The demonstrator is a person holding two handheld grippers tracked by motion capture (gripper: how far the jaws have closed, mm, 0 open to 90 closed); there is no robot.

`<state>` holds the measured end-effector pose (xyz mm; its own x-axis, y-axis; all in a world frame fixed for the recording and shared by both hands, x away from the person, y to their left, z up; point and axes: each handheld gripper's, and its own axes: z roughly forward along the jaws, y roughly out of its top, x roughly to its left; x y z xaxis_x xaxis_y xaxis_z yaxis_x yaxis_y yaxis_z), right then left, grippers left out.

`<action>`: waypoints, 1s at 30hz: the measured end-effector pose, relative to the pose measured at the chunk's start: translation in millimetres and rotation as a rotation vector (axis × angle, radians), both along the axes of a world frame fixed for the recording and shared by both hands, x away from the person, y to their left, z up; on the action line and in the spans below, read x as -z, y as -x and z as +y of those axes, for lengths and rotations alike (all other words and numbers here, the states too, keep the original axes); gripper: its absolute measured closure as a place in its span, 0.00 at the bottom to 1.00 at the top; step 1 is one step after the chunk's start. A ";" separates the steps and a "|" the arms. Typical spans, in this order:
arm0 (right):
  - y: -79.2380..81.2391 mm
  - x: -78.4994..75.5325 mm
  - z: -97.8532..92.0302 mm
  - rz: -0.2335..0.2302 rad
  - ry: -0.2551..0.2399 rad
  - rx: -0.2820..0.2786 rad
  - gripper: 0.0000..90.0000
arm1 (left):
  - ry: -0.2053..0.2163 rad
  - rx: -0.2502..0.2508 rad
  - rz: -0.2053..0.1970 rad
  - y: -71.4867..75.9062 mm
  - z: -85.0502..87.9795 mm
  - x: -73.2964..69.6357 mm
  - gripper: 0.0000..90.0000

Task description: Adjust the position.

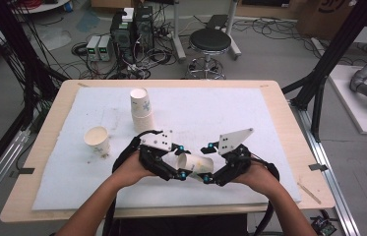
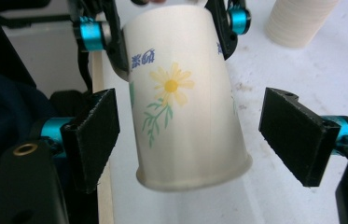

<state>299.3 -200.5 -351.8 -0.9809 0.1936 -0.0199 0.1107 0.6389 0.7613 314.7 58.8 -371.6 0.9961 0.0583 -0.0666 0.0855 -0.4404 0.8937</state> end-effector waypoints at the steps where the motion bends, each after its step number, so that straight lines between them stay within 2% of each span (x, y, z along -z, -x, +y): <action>1: 1.0 -0.3 -2.6 -0.007 -0.017 0.005 0.23 | 0.007 -0.006 0.001 -0.1 1.1 0.5 0.41; 4: 3.3 0.3 -10.9 -0.017 -0.074 0.035 0.23 | 0.038 -0.024 0.004 0.1 4.0 2.5 0.41; 6: 5.8 2.3 -16.0 -0.043 -0.116 0.056 0.23 | 0.068 -0.035 0.004 0.1 5.8 4.5 0.41; 13: 11.4 14.2 -29.3 -0.046 -0.212 0.107 0.23 | 0.127 -0.071 -0.002 0.3 10.1 12.3 0.41; 19: 13.0 23.8 -38.1 -0.042 -0.262 0.131 0.22 | 0.187 -0.093 -0.011 0.9 13.0 18.0 0.41; 20: 13.0 25.1 -39.1 -0.041 -0.265 0.131 0.22 | 0.187 -0.093 -0.018 1.0 13.7 17.9 0.41; 23: 12.7 27.2 -41.4 -0.037 -0.278 0.133 0.22 | 0.222 -0.092 -0.031 2.1 15.3 17.1 0.41; 30: 11.6 31.0 -43.7 -0.027 -0.290 0.118 0.23 | 0.264 -0.082 -0.032 4.2 19.6 17.1 0.41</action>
